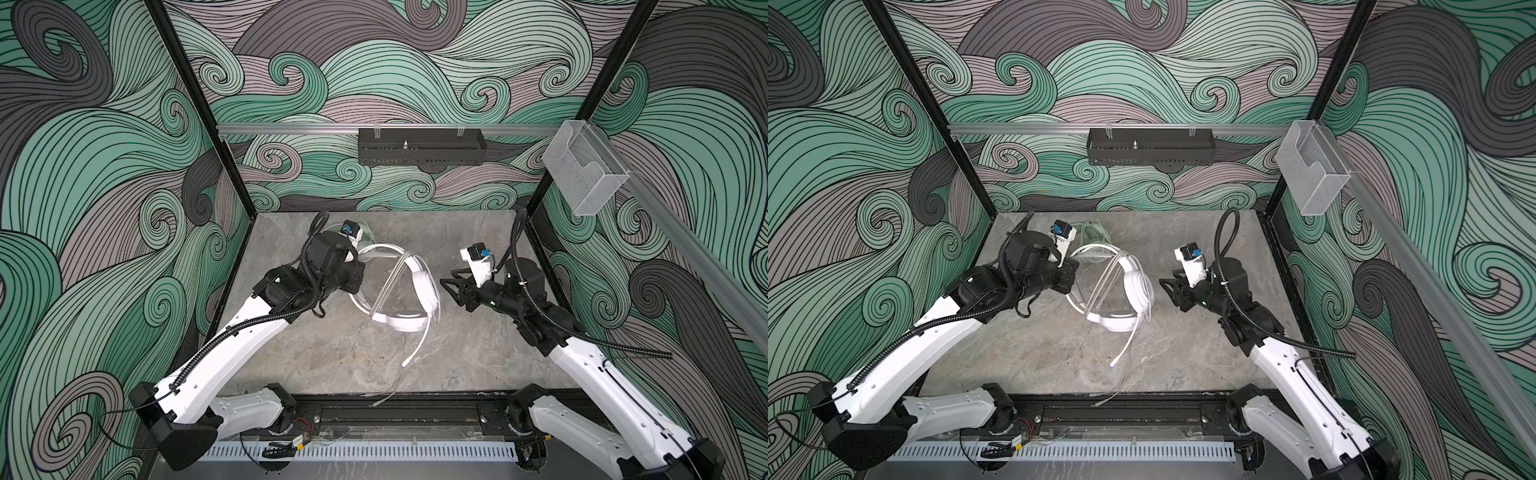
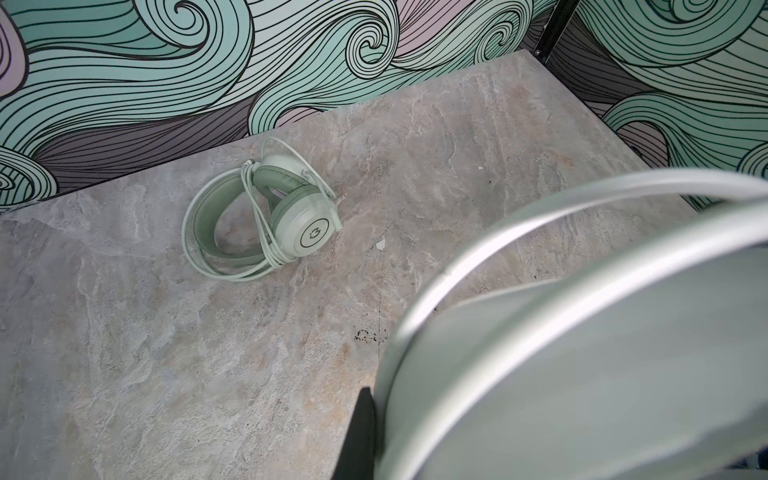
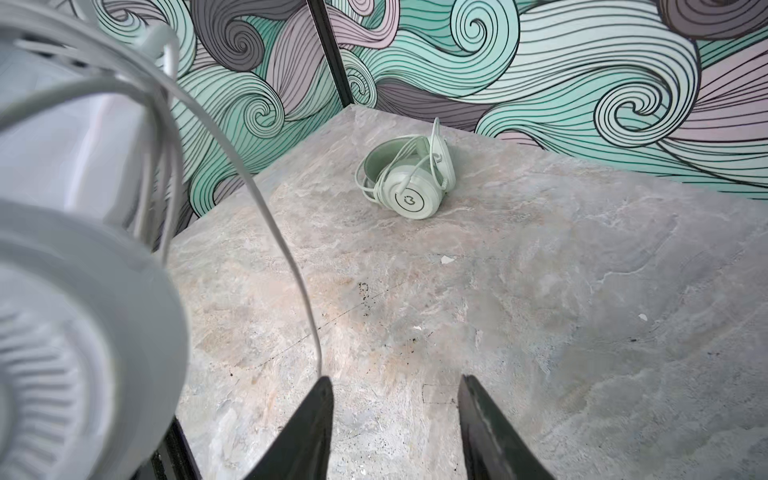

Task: Wrap the headphones

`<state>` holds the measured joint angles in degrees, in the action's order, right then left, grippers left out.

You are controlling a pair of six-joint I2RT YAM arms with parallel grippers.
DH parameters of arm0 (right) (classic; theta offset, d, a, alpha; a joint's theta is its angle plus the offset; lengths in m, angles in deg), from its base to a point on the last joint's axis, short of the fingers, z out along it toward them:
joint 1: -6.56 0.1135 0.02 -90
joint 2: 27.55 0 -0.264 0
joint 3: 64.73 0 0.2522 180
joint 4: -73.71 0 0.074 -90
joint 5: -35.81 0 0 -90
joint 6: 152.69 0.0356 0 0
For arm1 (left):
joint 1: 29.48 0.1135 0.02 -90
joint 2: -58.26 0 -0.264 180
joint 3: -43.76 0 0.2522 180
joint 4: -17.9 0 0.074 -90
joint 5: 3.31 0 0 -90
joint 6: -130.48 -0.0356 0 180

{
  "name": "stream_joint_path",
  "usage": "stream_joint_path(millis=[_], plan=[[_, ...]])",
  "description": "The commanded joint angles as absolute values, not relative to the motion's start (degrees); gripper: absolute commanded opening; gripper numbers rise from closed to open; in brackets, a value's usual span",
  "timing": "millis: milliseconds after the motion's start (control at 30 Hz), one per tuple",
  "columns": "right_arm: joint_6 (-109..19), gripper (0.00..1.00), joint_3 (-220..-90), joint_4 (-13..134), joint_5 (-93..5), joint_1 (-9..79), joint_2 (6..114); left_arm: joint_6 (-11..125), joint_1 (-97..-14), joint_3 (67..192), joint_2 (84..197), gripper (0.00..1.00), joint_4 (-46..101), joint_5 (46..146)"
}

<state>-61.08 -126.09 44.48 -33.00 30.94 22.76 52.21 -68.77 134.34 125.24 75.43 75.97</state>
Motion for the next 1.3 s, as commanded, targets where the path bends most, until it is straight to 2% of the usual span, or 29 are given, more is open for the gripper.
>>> stream_joint_path(millis=[0,233,433,567,800,967,1100,1267], plan=[[-61.77,0.58,-126.41,43.09,-31.07,30.54,19.42,55.31,-68.90,137.93,124.26,0.00,72.23,77.51],[-57.88,0.65,-119.82,48.90,-25.14,29.83,16.43,57.85,-68.94,142.72,124.06,0.00,73.64,79.34],[-52.29,0.77,-115.42,60.94,-19.57,29.67,22.27,60.04,-68.94,145.35,124.17,0.00,73.86,81.70],[-47.33,0.80,-112.14,70.37,-17.82,30.67,25.53,61.00,-69.02,145.56,123.85,0.00,73.12,82.56],[-44.40,0.83,-106.13,75.74,-14.12,32.77,28.32,61.93,-68.99,145.06,124.16,0.00,71.59,82.82],[-45.61,0.84,-103.52,76.04,-14.93,33.60,30.58,62.90,-68.94,144.77,124.54,0.00,70.39,83.36],[-47.88,0.84,-105.71,75.12,-15.67,34.90,37.47,63.69,-68.92,144.62,124.96,0.00,69.69,83.65],[-47.55,0.84,-108.33,80.57,-15.74,35.41,48.50,64.54,-68.94,143.93,124.97,0.00,68.90,83.94]])
